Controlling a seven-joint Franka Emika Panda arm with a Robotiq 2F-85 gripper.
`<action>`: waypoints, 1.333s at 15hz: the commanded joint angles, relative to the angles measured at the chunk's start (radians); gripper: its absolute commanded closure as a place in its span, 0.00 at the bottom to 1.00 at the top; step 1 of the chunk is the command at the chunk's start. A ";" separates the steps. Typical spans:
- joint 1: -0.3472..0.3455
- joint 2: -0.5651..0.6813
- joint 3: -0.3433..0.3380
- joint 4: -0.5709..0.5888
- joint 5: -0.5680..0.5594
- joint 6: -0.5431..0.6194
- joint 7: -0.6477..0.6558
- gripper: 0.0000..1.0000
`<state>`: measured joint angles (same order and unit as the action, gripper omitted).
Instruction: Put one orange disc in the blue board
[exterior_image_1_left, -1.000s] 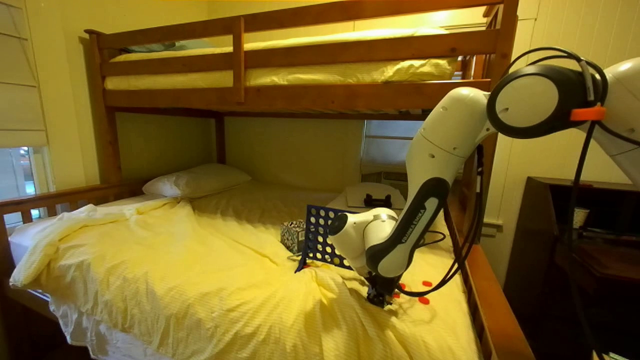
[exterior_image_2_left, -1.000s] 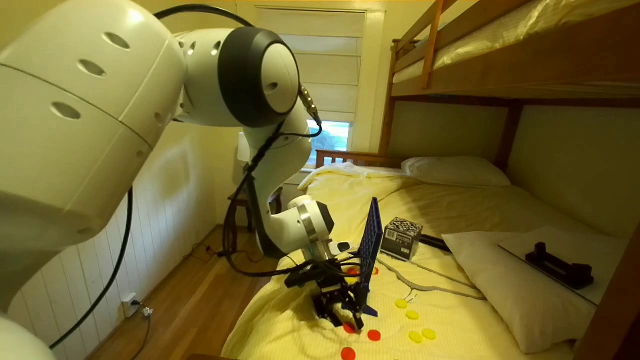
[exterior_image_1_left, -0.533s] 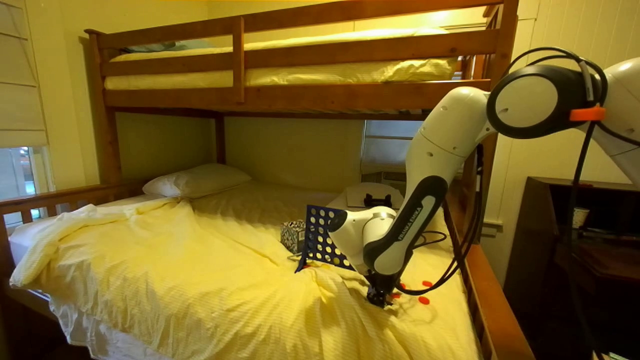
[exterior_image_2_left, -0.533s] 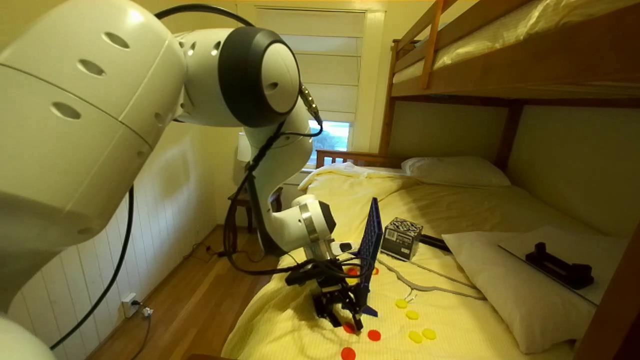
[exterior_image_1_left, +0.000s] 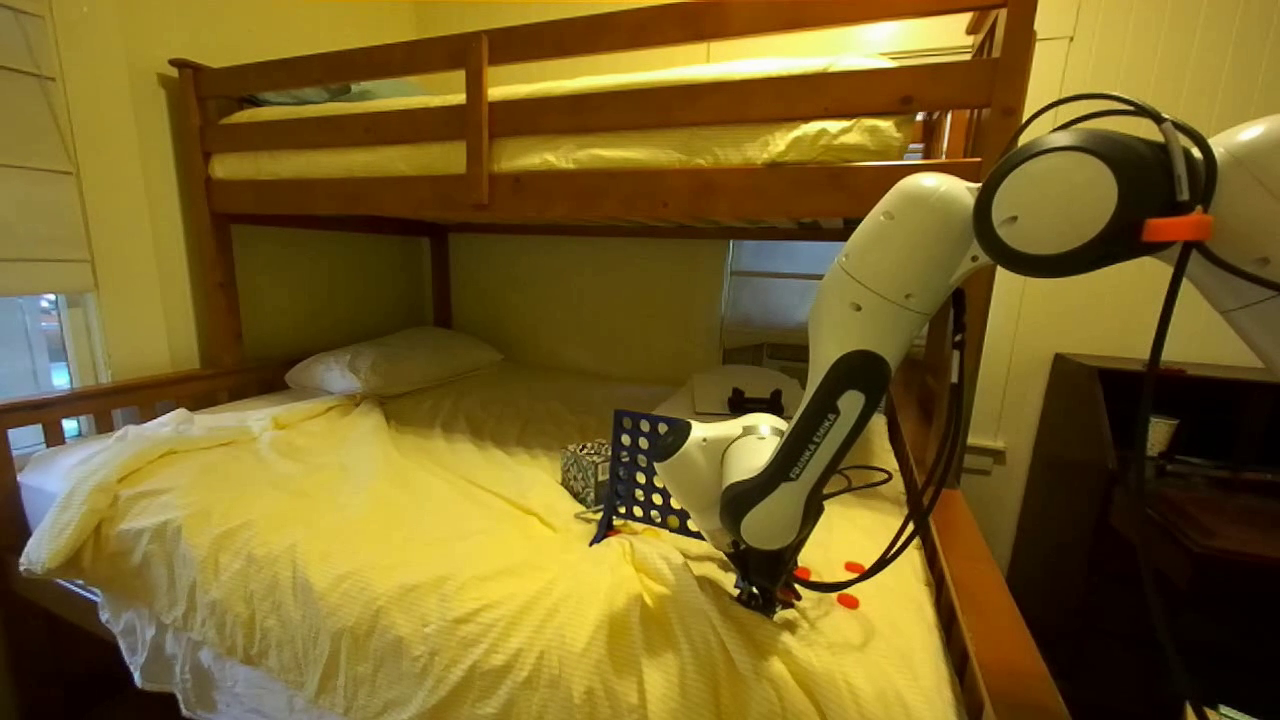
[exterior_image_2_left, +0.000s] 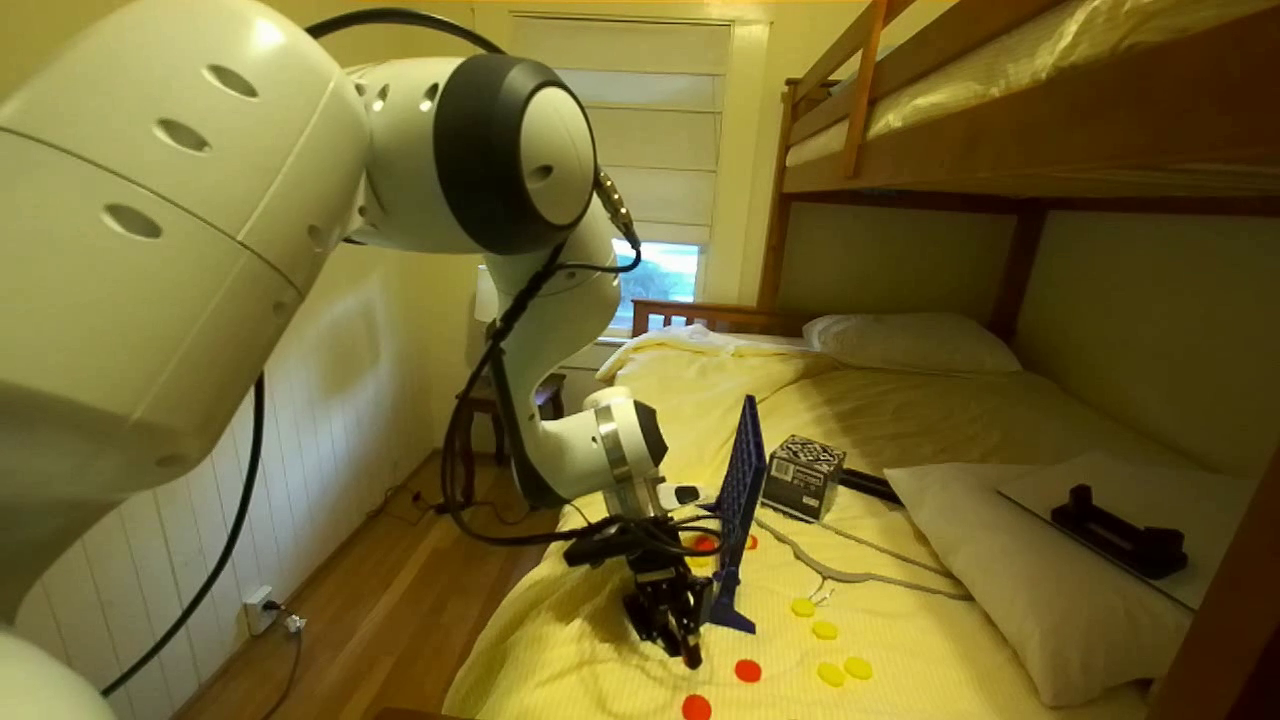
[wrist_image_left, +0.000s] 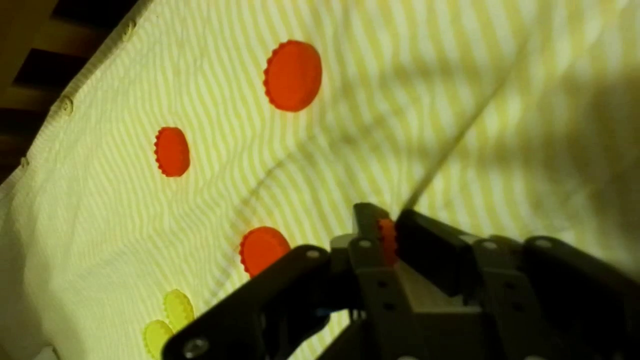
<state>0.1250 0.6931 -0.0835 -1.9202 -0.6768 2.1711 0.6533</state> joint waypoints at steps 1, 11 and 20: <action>0.015 0.016 -0.013 0.020 0.040 -0.034 -0.031 0.54; 0.017 0.012 -0.017 0.036 0.034 -0.070 -0.033 0.16; 0.036 0.016 -0.016 0.045 0.029 -0.080 -0.034 0.17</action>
<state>0.1486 0.6932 -0.0945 -1.8997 -0.6762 2.1166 0.6414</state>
